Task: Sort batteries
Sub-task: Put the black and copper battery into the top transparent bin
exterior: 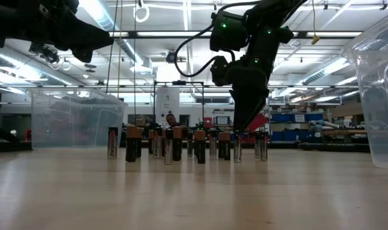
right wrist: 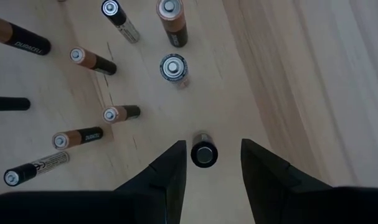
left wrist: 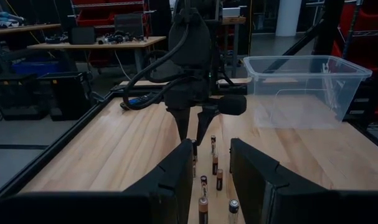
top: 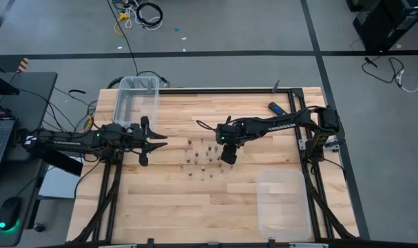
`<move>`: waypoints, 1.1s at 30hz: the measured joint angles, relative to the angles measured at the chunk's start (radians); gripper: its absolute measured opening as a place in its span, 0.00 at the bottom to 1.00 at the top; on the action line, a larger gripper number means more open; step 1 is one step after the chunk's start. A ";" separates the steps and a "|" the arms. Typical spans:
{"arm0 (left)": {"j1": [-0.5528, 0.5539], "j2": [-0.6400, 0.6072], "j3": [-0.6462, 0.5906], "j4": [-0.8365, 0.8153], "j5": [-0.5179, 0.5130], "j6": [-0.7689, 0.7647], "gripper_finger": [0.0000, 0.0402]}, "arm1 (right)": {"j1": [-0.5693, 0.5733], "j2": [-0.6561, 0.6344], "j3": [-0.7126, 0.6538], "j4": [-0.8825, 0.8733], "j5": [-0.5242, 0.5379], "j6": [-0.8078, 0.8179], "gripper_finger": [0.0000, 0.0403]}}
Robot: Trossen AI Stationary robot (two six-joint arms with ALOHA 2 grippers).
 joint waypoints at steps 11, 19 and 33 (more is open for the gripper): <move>0.000 0.000 0.000 0.000 0.000 0.000 0.26 | 0.000 0.000 0.000 -0.001 0.005 0.000 0.33; 0.000 0.000 0.000 0.000 0.000 0.000 0.26 | 0.000 0.000 0.000 -0.006 0.005 0.007 0.30; 0.000 0.000 0.000 0.000 0.000 0.000 0.26 | -0.001 0.000 0.000 -0.009 0.005 0.008 0.28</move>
